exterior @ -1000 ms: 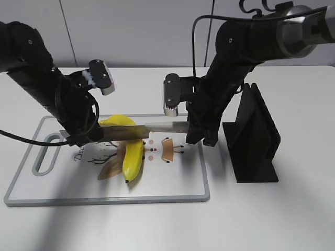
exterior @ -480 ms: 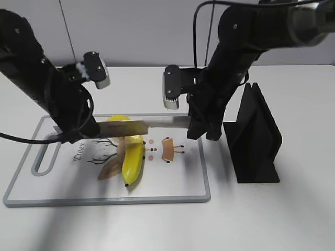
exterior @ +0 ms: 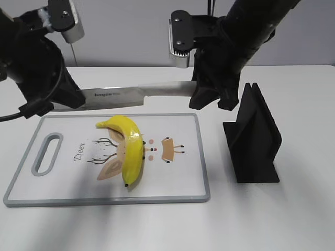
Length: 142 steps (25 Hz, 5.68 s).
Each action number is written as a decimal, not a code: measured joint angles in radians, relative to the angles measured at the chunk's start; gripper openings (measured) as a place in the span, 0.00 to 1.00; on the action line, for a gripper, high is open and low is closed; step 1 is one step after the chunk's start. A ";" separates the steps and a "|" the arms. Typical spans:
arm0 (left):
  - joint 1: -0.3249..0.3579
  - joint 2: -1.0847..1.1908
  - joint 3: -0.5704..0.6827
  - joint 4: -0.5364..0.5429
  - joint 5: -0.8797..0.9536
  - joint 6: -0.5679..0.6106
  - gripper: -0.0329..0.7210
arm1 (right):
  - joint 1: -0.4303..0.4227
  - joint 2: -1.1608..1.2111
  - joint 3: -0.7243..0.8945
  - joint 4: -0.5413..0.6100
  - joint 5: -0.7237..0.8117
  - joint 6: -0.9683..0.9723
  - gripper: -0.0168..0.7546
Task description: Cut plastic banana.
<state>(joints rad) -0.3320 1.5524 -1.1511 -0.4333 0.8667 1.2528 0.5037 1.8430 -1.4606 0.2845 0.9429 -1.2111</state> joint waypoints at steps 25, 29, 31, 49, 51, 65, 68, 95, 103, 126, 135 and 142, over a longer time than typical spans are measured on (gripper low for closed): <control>0.256 -0.221 0.000 0.410 0.227 -1.006 0.90 | -0.003 -0.004 -0.201 -0.115 0.232 0.525 0.23; 0.316 -0.265 0.010 0.411 0.336 -1.037 0.84 | -0.003 -0.014 -0.253 -0.114 0.250 0.727 0.23; 0.326 -0.328 0.038 0.404 0.341 -1.045 0.83 | -0.003 -0.035 -0.254 -0.114 0.256 0.840 0.23; 0.326 -1.292 0.502 0.391 0.304 -1.059 0.82 | -0.003 -0.482 0.343 -0.130 -0.018 1.233 0.23; 0.326 -1.376 0.524 0.390 0.317 -1.059 0.82 | -0.003 -0.555 0.431 -0.159 -0.066 1.297 0.23; 0.326 -1.520 0.608 0.383 0.081 -1.059 0.82 | -0.003 -0.872 0.770 -0.323 -0.137 1.689 0.23; 0.326 -1.519 0.642 0.374 0.008 -1.059 0.82 | -0.003 -0.872 0.813 -0.306 -0.160 1.693 0.23; 0.326 -1.519 0.645 0.365 0.183 -1.060 0.73 | -0.003 -0.679 0.834 -0.371 -0.348 1.790 0.23; 0.326 -1.519 0.645 0.365 0.182 -1.060 0.72 | -0.003 -0.666 0.834 -0.382 -0.372 1.832 0.23; 0.326 -1.519 0.645 0.365 0.181 -1.060 0.72 | -0.003 -0.574 0.800 -0.389 -0.512 1.782 0.83; 0.326 -1.519 0.645 0.365 0.181 -1.060 0.72 | -0.003 -0.712 0.758 -0.391 -0.426 1.653 0.90; 0.326 -1.519 0.645 0.365 0.181 -1.060 0.72 | -0.003 -0.949 0.773 -0.391 -0.303 1.386 0.89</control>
<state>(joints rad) -0.0063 0.0330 -0.5057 -0.0684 1.0477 0.1930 0.5008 0.8938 -0.6873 -0.1064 0.6394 0.1747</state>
